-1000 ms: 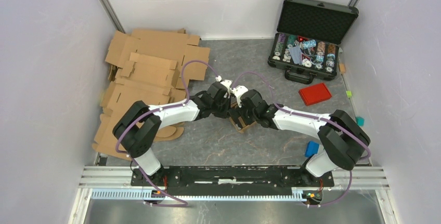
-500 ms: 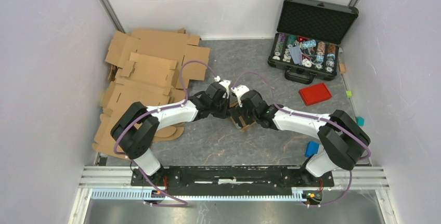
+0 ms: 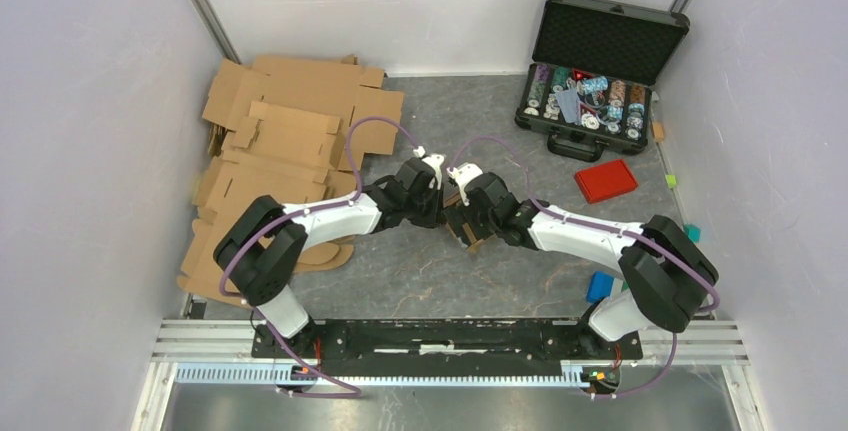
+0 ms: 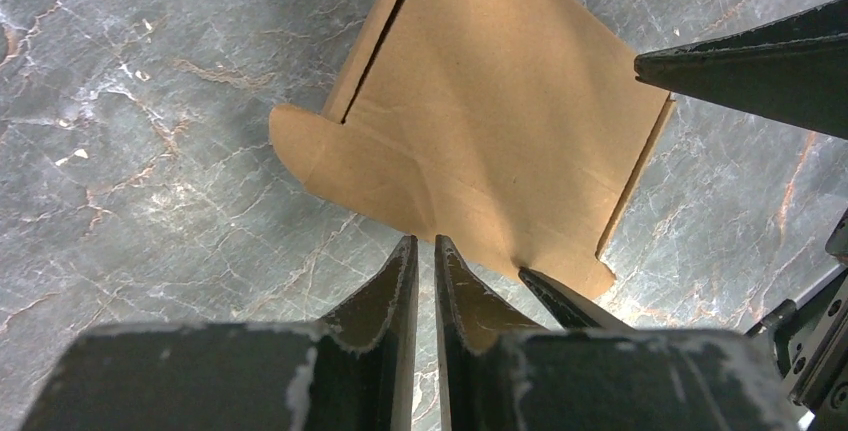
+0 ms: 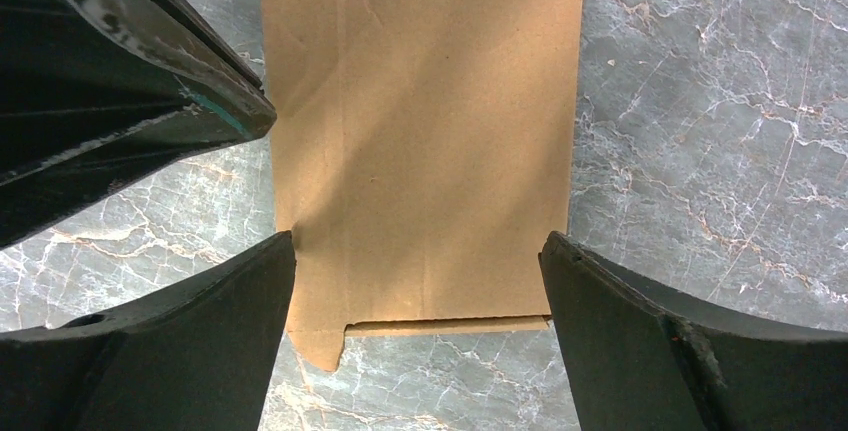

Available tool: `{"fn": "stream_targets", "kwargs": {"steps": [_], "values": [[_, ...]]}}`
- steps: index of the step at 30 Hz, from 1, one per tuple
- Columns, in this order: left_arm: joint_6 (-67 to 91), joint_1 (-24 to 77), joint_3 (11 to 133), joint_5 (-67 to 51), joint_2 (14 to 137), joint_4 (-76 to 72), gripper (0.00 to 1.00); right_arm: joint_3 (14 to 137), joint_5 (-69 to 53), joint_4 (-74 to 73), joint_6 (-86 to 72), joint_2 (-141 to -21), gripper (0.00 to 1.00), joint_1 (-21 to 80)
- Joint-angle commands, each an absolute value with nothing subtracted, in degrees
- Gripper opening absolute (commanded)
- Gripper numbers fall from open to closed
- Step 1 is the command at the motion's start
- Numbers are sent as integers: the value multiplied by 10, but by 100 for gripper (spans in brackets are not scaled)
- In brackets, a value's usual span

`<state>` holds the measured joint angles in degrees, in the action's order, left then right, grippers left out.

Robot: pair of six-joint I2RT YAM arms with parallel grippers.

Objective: Fold the paper box
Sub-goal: Close the paper box at the center of the board.

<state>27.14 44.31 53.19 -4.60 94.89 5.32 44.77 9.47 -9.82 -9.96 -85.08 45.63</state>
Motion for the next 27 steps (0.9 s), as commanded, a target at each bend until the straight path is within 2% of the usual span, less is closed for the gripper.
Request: {"fn": "stream_targets", "kwargs": {"steps": [1,16,27], "values": [[295,440,546,-64,957,24,18,473,81,-98,-95,-827,98,454],[293,440,551,-67,981,23,17,503,61,-107,-80,-872,98,425],[296,440,552,-70,983,16,17,477,63,-104,-68,-890,98,425]]}}
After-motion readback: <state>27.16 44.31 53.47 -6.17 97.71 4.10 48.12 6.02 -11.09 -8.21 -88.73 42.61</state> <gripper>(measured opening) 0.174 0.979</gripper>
